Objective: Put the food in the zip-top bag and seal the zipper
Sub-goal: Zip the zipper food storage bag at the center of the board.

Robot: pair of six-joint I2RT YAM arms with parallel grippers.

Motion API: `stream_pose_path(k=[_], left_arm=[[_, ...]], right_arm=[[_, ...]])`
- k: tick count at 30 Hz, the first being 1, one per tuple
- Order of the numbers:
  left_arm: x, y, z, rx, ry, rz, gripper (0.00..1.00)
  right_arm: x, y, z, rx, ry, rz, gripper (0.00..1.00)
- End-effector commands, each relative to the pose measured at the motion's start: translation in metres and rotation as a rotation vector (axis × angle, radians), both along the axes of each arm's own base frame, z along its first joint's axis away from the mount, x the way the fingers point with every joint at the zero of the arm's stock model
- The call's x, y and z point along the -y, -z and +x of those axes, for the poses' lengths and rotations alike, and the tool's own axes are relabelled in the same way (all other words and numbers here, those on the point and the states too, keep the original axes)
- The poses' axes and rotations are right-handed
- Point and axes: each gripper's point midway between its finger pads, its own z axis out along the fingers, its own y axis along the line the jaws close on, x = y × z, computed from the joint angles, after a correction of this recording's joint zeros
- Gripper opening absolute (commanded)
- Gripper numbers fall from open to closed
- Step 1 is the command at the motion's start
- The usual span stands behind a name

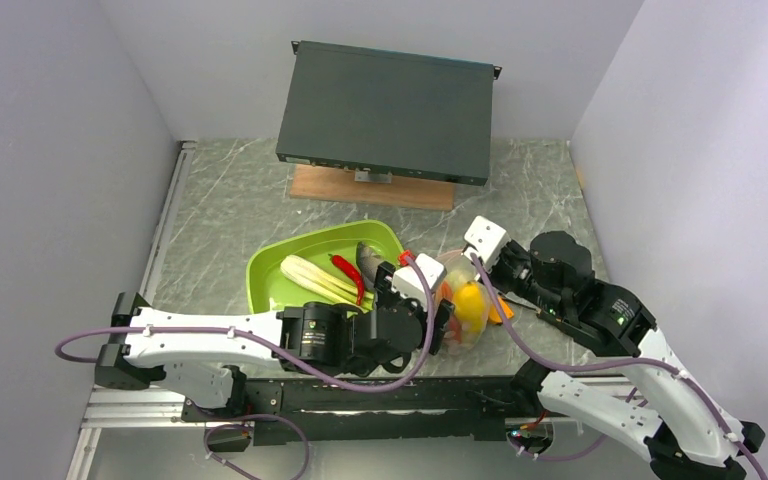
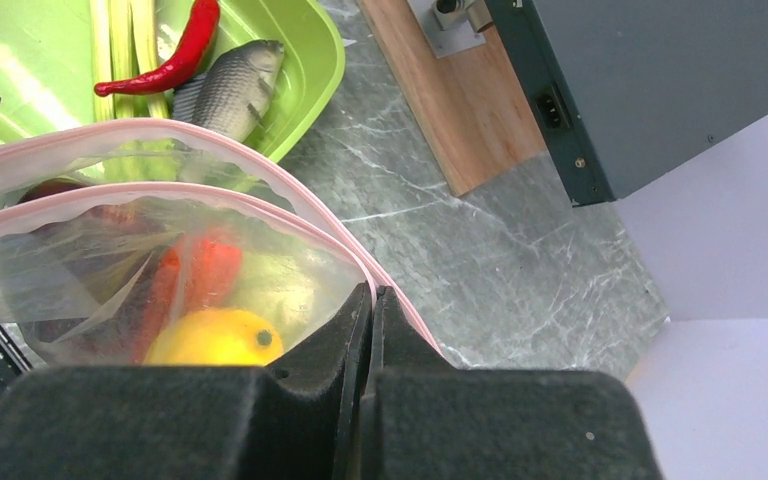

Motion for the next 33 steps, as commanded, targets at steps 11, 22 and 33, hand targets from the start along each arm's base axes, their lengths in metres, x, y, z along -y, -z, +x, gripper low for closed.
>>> stream_pose_path(k=[11,22,33], left_arm=[[0.02,-0.021,-0.024,-0.066,0.467,-0.125,0.03],[0.004,-0.027,-0.041,0.097,0.819,0.039,0.0],[0.016,-0.027,-0.042,0.137,0.894,0.088,0.0]], right_arm=[[-0.004,-0.008,-0.011,0.089,-0.101,0.012,0.29],[-0.019,-0.009,-0.072,0.105,-0.492,-0.053,0.87],[-0.052,-0.017,-0.104,0.024,-0.753,-0.026,0.86]])
